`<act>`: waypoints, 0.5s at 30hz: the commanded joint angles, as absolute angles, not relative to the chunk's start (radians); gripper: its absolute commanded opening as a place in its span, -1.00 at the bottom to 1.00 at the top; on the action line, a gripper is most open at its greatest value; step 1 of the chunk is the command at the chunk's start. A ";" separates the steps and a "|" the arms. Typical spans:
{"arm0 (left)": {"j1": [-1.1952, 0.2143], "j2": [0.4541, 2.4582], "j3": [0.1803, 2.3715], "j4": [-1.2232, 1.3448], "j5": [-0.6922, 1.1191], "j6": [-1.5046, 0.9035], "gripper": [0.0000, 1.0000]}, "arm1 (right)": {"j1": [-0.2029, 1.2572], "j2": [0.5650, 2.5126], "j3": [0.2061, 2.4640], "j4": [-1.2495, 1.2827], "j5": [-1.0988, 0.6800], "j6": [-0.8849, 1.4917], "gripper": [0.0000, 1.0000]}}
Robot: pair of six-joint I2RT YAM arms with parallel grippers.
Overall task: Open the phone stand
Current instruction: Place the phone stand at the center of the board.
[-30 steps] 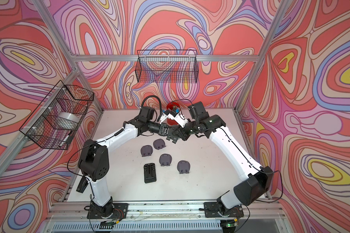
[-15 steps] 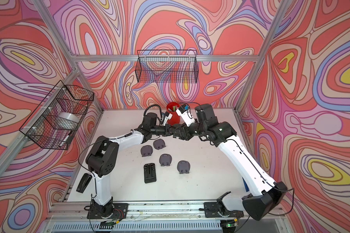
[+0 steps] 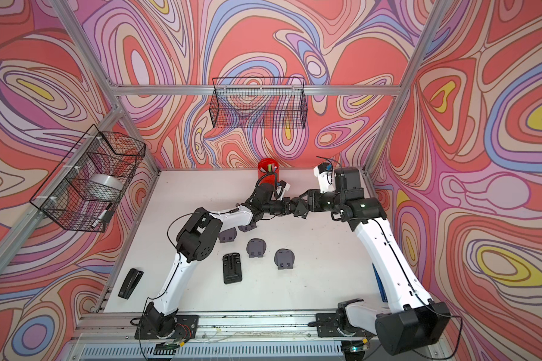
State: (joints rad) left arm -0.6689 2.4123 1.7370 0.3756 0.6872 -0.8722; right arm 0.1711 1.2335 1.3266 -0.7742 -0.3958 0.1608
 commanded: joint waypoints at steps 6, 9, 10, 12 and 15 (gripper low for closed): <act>-0.669 2.488 1.788 0.340 0.593 -0.959 -1.00 | 0.154 1.191 1.270 -0.724 -0.416 0.175 0.05; -0.670 2.512 1.809 0.330 0.601 -0.983 -1.00 | 0.153 1.189 1.257 -0.715 -0.415 0.178 0.05; -0.669 2.518 1.812 0.324 0.602 -0.987 -1.00 | 0.153 1.189 1.255 -0.711 -0.419 0.177 0.05; -0.667 2.525 1.815 0.326 0.607 -1.000 -1.00 | 0.152 1.187 1.249 -0.706 -0.419 0.178 0.05; -0.667 2.523 1.813 0.310 0.598 -0.996 -1.00 | 0.151 1.187 1.239 -0.698 -0.420 0.176 0.05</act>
